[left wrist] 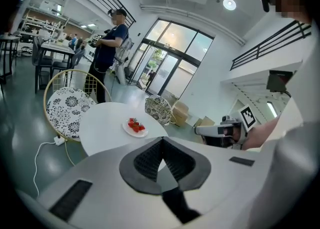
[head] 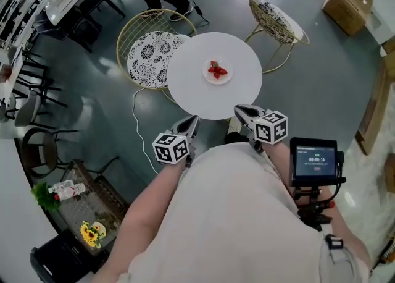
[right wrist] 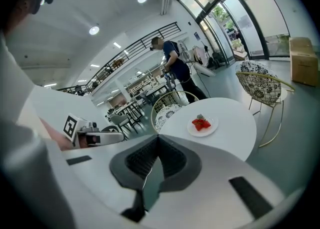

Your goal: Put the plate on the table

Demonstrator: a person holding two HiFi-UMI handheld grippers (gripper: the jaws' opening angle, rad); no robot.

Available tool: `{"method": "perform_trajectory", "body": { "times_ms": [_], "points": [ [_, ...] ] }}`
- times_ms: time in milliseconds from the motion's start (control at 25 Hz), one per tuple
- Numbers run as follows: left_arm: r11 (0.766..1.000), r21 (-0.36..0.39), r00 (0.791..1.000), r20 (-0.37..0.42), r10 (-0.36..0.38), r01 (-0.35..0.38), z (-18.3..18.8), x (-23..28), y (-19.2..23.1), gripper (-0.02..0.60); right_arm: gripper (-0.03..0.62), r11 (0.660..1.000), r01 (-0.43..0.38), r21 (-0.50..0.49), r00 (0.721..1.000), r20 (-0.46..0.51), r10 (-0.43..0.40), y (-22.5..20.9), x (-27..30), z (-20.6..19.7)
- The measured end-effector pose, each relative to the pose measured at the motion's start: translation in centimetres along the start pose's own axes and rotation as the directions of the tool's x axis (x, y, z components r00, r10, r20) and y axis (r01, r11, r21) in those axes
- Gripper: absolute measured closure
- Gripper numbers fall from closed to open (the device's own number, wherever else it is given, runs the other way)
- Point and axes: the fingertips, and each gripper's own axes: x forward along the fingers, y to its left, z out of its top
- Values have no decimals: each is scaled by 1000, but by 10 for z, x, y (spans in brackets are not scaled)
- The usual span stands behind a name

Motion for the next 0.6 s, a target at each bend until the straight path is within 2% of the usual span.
{"method": "perform_trajectory", "body": {
  "times_ms": [600],
  "points": [
    [1000,4,1000,-20,-21,21,-4,17,-1,577,589,1000,10,29,1000,11,-10,-10,-1,-5]
  ]
}}
